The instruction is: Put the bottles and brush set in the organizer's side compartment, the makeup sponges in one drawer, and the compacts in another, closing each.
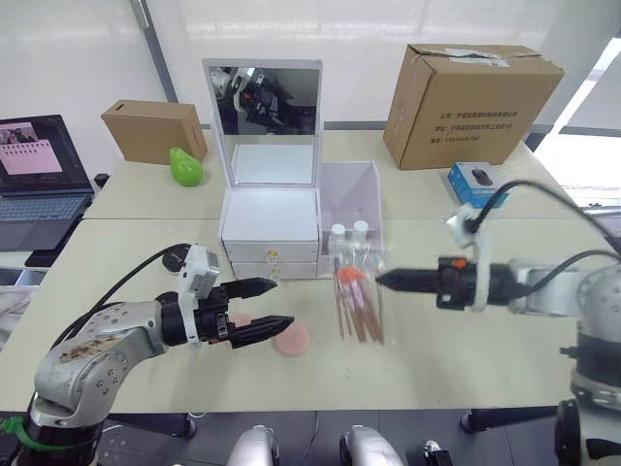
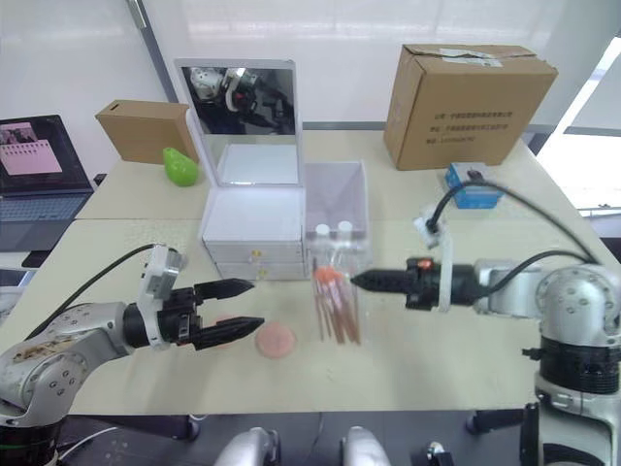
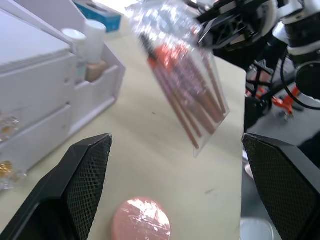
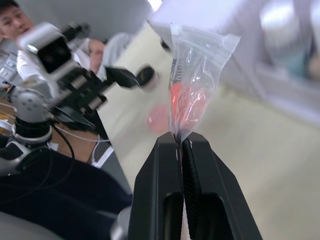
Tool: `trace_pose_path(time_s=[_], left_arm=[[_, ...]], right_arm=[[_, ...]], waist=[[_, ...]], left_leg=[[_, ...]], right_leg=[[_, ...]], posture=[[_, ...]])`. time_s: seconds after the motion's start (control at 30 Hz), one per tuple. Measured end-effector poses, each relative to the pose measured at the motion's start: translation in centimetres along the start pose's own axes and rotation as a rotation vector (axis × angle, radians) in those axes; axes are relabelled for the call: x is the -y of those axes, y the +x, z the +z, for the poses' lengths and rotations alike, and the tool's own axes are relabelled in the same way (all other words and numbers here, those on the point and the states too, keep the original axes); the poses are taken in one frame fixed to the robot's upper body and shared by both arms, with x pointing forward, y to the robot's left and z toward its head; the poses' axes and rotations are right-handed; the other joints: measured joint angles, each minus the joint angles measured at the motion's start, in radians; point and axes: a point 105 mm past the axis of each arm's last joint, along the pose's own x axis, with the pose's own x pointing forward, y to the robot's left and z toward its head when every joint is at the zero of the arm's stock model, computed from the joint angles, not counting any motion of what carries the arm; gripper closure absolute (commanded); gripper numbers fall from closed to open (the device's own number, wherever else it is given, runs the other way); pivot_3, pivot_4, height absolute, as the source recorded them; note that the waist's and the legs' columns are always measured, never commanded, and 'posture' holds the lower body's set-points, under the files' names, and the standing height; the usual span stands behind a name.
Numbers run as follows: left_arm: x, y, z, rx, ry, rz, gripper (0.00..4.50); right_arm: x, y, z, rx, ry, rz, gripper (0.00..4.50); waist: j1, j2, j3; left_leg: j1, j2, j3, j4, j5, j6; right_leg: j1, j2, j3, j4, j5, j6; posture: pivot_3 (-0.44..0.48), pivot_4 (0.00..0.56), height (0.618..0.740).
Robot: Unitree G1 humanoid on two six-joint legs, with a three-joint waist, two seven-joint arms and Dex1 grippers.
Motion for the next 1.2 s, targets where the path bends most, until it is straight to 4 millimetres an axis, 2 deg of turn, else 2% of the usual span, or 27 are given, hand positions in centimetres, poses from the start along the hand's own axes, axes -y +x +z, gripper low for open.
trace_pose_path(time_s=[0.1,0.17,0.2,0.27,0.37,0.5,0.63,0.93,1.03,1.13,1.2], left_arm=[[-0.1,-0.3,0.3,0.037,-0.014,0.044,0.02],[-0.2,-0.4,0.4,0.057,-0.023,0.065,0.02],[-0.2,-0.4,0.5,0.069,-0.025,0.073,0.02],[-0.1,-0.2,0.9,0.090,-0.020,0.080,0.02],[-0.2,-0.2,1.5,0.110,0.006,0.103,0.02],[-0.2,-0.3,1.9,0.124,0.013,0.114,0.02],[-0.3,-0.4,1.9,0.125,0.015,0.127,0.02],[-0.3,-0.7,2.2,0.131,0.039,0.148,0.02],[-0.2,-0.7,2.3,0.135,0.046,0.147,0.02],[-0.2,-0.8,2.2,0.132,0.041,0.150,0.00],[-0.2,-0.8,2.2,0.131,0.042,0.150,0.00]], right_arm=[[-0.6,-0.5,3.9,0.149,-0.169,0.024,4.50],[-0.1,-0.8,6.9,0.261,-0.275,-0.023,4.50],[0.6,-0.9,8.5,0.321,-0.326,-0.080,4.50],[2.5,-0.8,10.4,0.395,-0.386,-0.186,4.50],[5.3,0.4,11.8,0.473,-0.440,-0.293,4.50],[8.6,2.5,11.6,0.473,-0.499,-0.380,4.50],[10.7,4.3,11.2,0.444,-0.522,-0.401,4.50],[14.8,7.0,6.1,0.219,-0.441,-0.423,4.50],[15.1,7.5,6.2,0.196,-0.442,-0.442,4.50],[15.3,7.7,6.5,0.197,-0.429,-0.463,3.74],[15.3,7.7,6.7,0.218,-0.411,-0.465,3.06]], waist=[[0.003,0.000,0.000],[0.004,0.000,0.000],[0.004,0.000,0.000],[0.004,0.000,0.000],[0.006,0.000,0.000],[0.009,0.000,0.000],[0.009,0.001,0.000],[0.006,0.002,0.001],[0.003,0.002,0.001],[0.005,0.002,0.001],[0.008,0.002,0.001]], left_leg=[[0.000,0.000,0.001,0.000,0.000,0.000],[0.001,0.000,0.001,0.000,0.000,0.000],[0.001,0.000,0.001,0.000,0.000,0.000],[0.001,0.000,0.002,0.000,0.000,0.000],[0.001,0.000,0.002,0.000,0.000,0.000],[0.000,0.000,0.003,0.000,0.000,0.000],[0.001,0.000,0.003,0.000,0.000,0.000],[0.002,0.000,0.003,-0.001,0.000,0.000],[0.003,0.000,0.003,-0.001,0.000,0.000],[0.004,-0.001,0.003,-0.001,0.000,0.000],[0.004,-0.001,0.003,-0.001,0.000,0.000]], right_leg=[[0.000,0.000,0.000,0.000,0.000,0.000],[0.000,0.000,0.000,0.000,0.001,-0.002],[0.000,0.000,0.000,0.000,0.002,-0.003],[0.000,0.000,0.001,0.000,0.004,-0.007],[-0.001,0.000,0.001,0.001,0.004,-0.008],[-0.001,0.000,0.001,0.001,0.005,-0.008],[-0.001,0.000,0.001,0.001,0.005,-0.009],[-0.001,-0.001,0.000,0.002,0.005,-0.009],[0.000,-0.001,0.000,0.003,0.005,-0.009],[0.001,-0.002,0.000,0.003,0.005,-0.009],[0.001,-0.003,0.000,0.004,0.005,-0.009]], posture=[[0.000,0.150,0.740],[0.000,0.150,0.740],[0.000,0.150,0.740],[0.000,0.150,0.740],[0.000,0.150,0.740],[0.000,0.150,0.740],[0.000,0.150,0.740],[0.000,0.150,0.740],[0.000,0.150,0.740],[0.000,0.150,0.740],[0.000,0.150,0.740]])
